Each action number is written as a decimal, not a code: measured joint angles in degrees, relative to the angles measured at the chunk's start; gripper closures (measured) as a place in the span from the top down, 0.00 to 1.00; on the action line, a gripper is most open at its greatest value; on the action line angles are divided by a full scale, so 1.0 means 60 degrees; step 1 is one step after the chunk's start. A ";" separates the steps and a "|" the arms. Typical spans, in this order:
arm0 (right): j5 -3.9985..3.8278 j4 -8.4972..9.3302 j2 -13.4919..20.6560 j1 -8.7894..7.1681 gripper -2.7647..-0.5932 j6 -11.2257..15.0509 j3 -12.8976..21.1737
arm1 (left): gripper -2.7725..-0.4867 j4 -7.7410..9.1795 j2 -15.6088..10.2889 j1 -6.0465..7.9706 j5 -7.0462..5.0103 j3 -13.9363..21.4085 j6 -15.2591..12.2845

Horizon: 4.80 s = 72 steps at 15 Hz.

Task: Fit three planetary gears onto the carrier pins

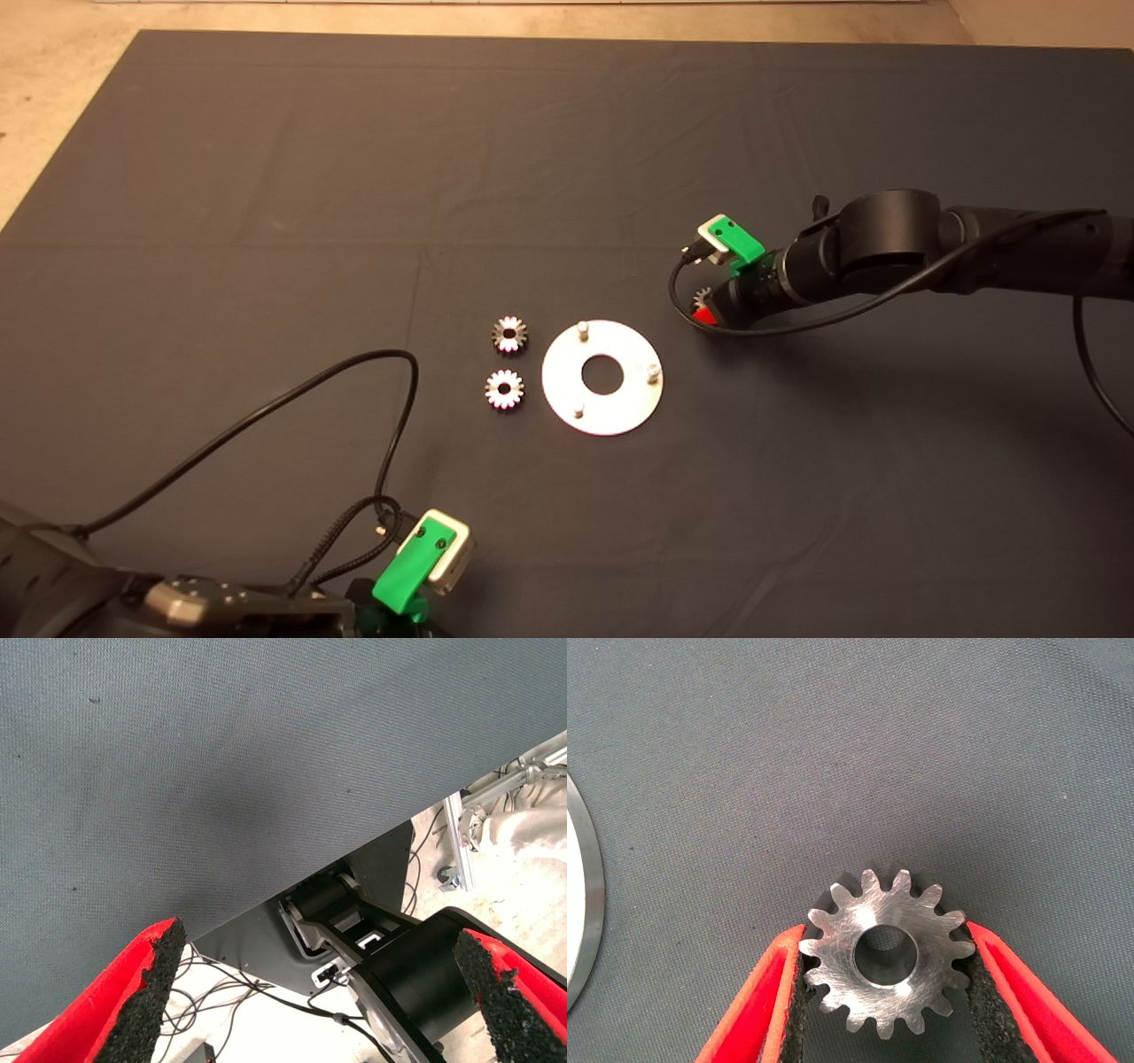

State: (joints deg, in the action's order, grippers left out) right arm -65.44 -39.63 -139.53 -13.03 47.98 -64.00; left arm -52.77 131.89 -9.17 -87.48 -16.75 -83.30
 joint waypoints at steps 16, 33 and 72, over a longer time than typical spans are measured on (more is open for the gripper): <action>-0.1739 0.2269 -0.0475 -0.1171 0.17 -0.0969 0.1199 | 0.74 0.0000 0.0028 0.0000 0.0000 0.0004 0.0000; -0.0316 0.2637 -0.0008 -0.1327 0.17 -0.0922 0.3139 | 0.74 0.0004 0.0185 0.0000 0.0008 0.0004 -0.0049; -0.0634 0.2540 -0.0687 -0.0681 0.16 -0.2174 0.1995 | 0.74 0.0004 0.0211 0.0003 0.0000 0.0004 -0.0081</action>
State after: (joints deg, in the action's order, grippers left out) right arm -69.24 -24.39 -143.65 -17.12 34.94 -52.03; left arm -52.75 133.16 -9.15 -87.48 -16.73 -83.79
